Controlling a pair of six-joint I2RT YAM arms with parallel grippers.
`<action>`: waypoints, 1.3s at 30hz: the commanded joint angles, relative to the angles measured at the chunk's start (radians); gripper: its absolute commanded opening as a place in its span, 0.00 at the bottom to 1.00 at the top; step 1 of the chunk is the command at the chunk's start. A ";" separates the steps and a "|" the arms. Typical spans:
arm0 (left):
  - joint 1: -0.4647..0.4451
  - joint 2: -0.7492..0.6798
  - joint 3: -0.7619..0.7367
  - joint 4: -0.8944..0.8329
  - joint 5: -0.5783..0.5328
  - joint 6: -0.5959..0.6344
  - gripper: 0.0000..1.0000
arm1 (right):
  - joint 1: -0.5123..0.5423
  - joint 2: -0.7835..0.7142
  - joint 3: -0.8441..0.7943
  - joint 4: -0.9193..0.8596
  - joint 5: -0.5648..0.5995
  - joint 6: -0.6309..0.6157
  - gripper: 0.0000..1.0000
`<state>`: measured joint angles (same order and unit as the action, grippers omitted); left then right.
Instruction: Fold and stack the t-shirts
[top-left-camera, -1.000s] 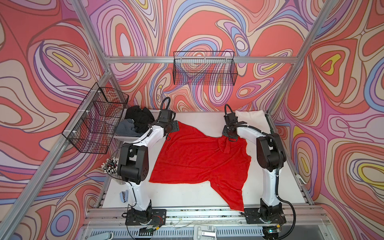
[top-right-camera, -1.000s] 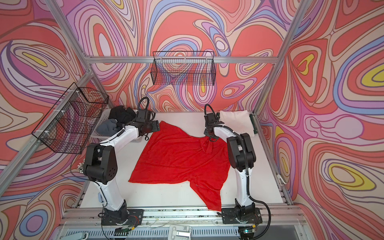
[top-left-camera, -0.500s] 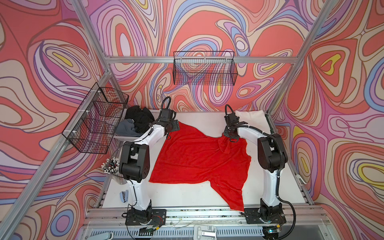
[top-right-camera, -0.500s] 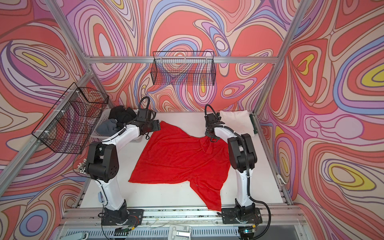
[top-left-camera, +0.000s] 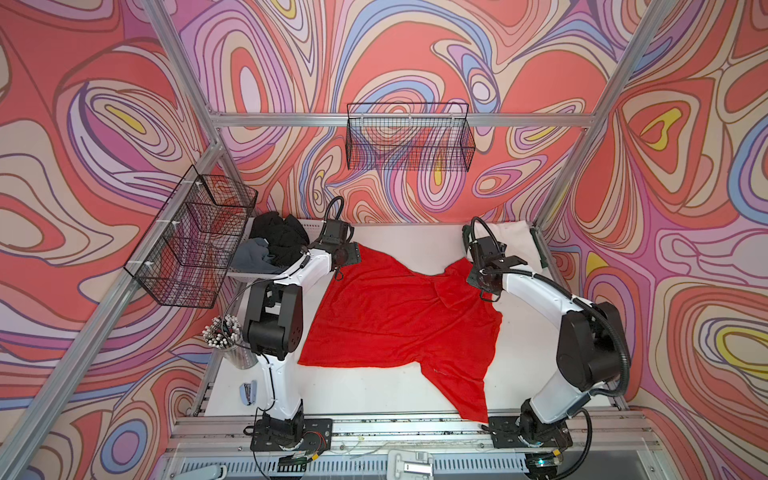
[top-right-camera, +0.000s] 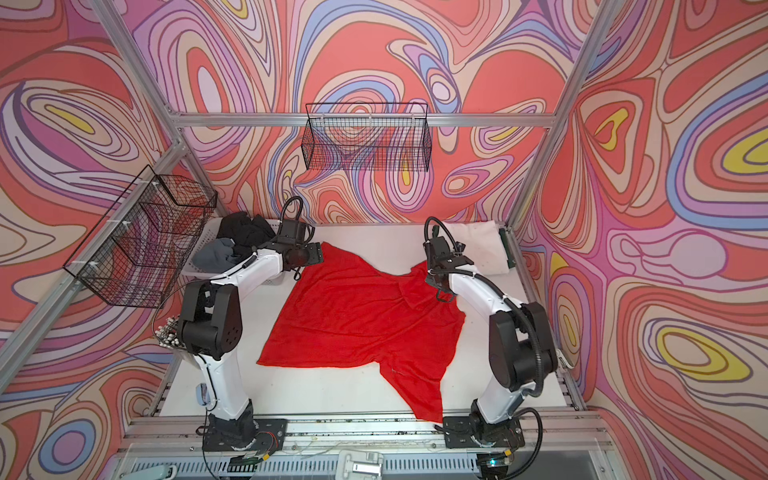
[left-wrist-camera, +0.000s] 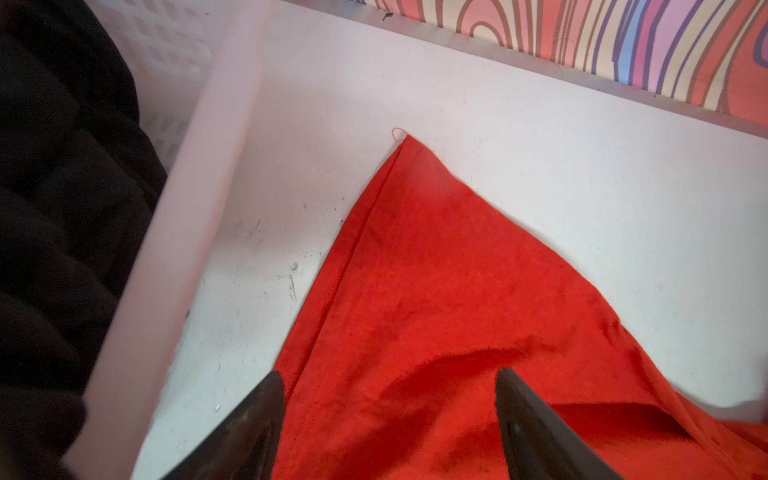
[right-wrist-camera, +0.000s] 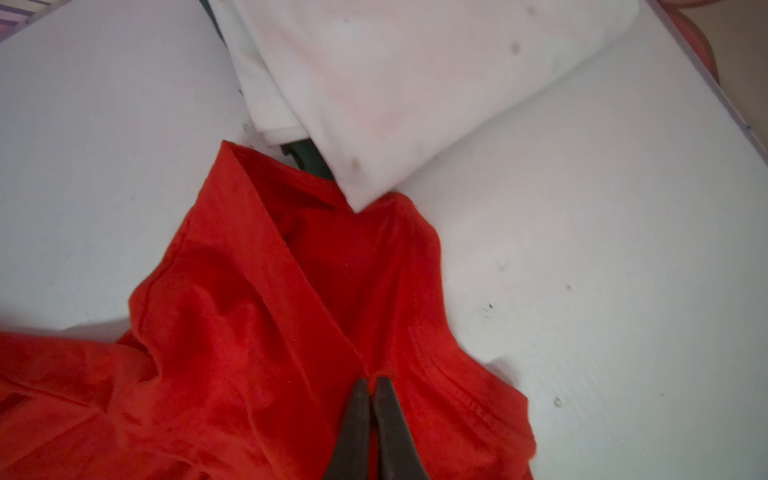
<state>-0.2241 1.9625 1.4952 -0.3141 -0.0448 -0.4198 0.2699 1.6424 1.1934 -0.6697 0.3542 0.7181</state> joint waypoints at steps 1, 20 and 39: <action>-0.008 0.028 0.028 -0.002 0.001 -0.010 0.80 | 0.005 -0.066 -0.071 -0.061 0.003 0.077 0.00; -0.007 0.271 0.301 -0.069 0.130 -0.152 0.79 | 0.012 -0.101 -0.367 0.081 -0.186 0.131 0.00; -0.013 0.525 0.670 -0.274 -0.027 -0.092 0.80 | 0.011 -0.008 -0.419 0.172 -0.240 0.096 0.00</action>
<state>-0.2386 2.4409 2.1216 -0.5320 -0.0261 -0.5423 0.2764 1.5692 0.8051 -0.5030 0.1558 0.8131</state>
